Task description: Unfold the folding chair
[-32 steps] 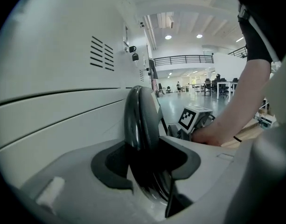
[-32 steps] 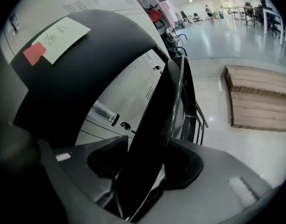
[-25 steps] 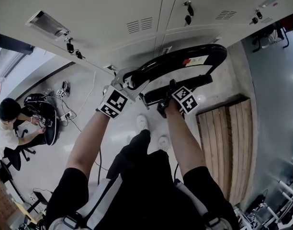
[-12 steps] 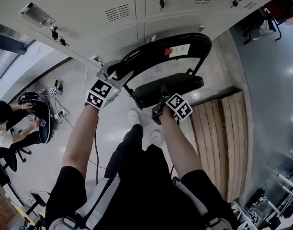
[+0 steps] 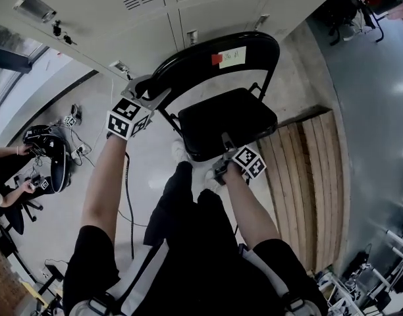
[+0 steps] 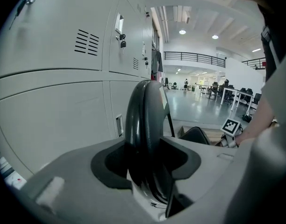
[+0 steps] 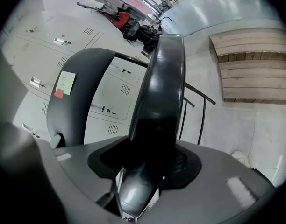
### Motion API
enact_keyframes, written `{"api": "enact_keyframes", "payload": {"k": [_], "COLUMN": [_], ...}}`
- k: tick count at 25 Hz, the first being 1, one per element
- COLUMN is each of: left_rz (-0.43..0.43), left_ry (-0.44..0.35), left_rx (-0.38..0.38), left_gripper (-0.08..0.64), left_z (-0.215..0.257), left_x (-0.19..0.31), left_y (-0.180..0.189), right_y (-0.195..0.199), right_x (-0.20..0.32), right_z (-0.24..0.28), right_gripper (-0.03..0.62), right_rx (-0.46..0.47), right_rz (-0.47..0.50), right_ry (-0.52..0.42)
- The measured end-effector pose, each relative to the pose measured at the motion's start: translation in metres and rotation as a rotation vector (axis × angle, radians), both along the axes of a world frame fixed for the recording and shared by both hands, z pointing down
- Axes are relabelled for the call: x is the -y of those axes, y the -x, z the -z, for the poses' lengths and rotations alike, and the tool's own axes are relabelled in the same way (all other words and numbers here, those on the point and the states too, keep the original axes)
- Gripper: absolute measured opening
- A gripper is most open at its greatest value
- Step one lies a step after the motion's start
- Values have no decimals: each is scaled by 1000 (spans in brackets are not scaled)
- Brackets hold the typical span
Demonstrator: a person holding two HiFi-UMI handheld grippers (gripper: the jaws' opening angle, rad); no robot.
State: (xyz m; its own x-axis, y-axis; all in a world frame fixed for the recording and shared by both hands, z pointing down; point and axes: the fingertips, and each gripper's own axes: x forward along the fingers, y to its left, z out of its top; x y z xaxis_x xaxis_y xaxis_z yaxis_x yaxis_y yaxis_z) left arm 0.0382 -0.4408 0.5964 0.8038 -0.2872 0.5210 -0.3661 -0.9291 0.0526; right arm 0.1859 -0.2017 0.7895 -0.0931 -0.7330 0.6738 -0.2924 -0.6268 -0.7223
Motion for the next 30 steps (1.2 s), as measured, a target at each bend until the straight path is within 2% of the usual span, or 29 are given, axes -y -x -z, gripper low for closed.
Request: {"api": "enact_keyframes", "payload": {"k": [6,10,21,30], "left_rz": [11,4,69,52], "left_ry": [11,21,53,40], "left_rx": [-12,-6,13,-20], "left_gripper": [189,192,209,209], "left_z": [-7,-16,-51,-52], "left_x": [-5,-8,-21,-51], "left_y": [-2,-1,-2,-1], "right_y": [-3,0,-4,-2], "right_x": [-31,-57,-132,-180], "right_z": [-14,-32,-102,-127], "right_gripper": [206,212,256,282], "right_rx": [31,76,154,154], "right_rz": [15,25,57,46], "right_ry": [-68,-79,1,34]}}
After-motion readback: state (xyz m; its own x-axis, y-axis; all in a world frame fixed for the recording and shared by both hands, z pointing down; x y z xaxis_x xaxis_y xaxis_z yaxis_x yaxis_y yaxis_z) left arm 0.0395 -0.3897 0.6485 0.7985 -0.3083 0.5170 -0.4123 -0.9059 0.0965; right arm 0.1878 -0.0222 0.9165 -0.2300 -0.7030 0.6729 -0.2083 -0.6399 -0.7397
